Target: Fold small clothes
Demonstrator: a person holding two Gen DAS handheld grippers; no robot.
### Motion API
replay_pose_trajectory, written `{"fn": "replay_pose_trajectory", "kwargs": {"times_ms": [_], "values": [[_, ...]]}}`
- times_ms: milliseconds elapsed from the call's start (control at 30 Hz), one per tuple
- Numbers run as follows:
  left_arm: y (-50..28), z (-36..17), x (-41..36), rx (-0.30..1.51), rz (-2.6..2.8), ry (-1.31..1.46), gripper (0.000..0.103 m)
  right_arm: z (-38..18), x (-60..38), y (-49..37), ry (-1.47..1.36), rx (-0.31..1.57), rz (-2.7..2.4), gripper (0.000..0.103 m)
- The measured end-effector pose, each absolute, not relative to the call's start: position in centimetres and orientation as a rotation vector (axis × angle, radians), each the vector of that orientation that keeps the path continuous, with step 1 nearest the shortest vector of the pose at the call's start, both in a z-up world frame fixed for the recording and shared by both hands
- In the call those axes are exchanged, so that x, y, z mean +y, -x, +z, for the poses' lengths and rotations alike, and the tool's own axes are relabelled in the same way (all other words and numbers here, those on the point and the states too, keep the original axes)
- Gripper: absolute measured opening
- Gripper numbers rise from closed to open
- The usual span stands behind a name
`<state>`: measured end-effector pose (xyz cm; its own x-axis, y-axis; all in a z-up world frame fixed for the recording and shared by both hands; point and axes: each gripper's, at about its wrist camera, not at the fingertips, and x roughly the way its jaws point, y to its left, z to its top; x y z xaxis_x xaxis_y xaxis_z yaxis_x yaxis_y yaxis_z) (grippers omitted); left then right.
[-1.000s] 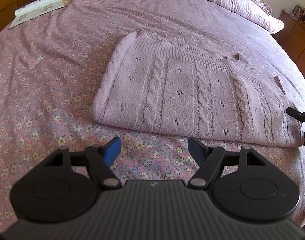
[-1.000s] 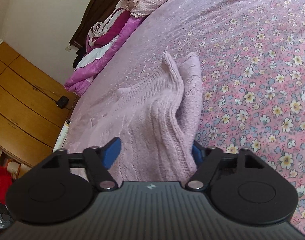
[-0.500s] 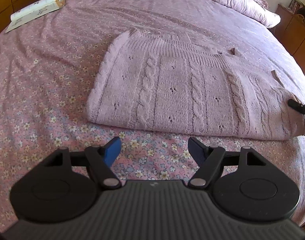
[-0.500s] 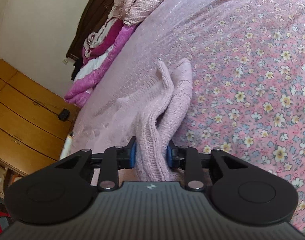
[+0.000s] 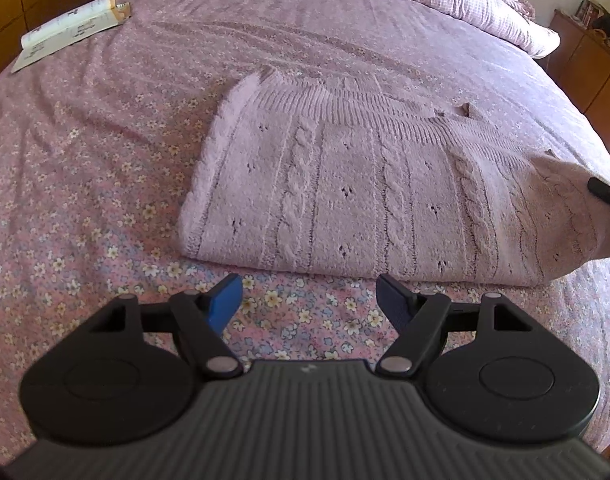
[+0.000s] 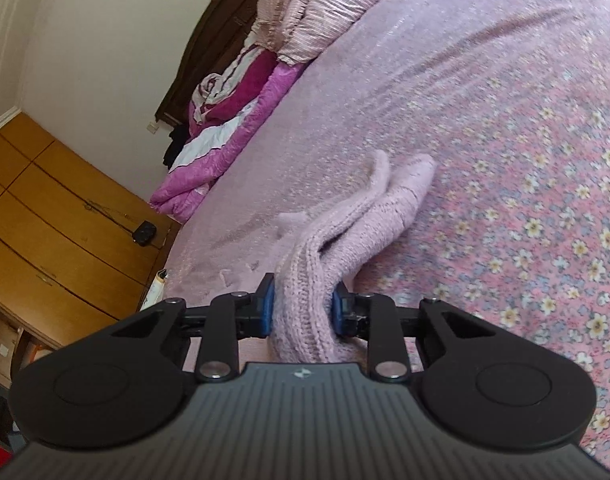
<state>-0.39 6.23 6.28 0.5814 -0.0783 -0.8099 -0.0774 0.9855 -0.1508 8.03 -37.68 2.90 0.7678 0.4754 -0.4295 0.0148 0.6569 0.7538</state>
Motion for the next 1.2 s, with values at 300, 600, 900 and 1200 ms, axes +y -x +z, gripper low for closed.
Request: {"fn": "replay_pose_trajectory", "kwargs": {"times_ms": [300,600,900,1200], "values": [[0.4,6.4,6.7,0.949,0.004,0.175,0.075,5.8,-35.1,-7.8,-0.772,0.623,0.343,0.029],[0.3,6.5,7.0,0.94,0.009,0.169,0.075,6.9,-34.0,-7.7,-0.797,0.611,0.347,0.029],[0.5,7.2,7.5,0.901,0.015,0.171,0.075,8.0,-32.6,-7.6,-0.789,0.586,0.385,0.028],[0.4,7.4,8.4,0.891,0.019,0.182,0.075,11.0,-28.5,-7.8,-0.761,0.563,0.463,0.028]]}}
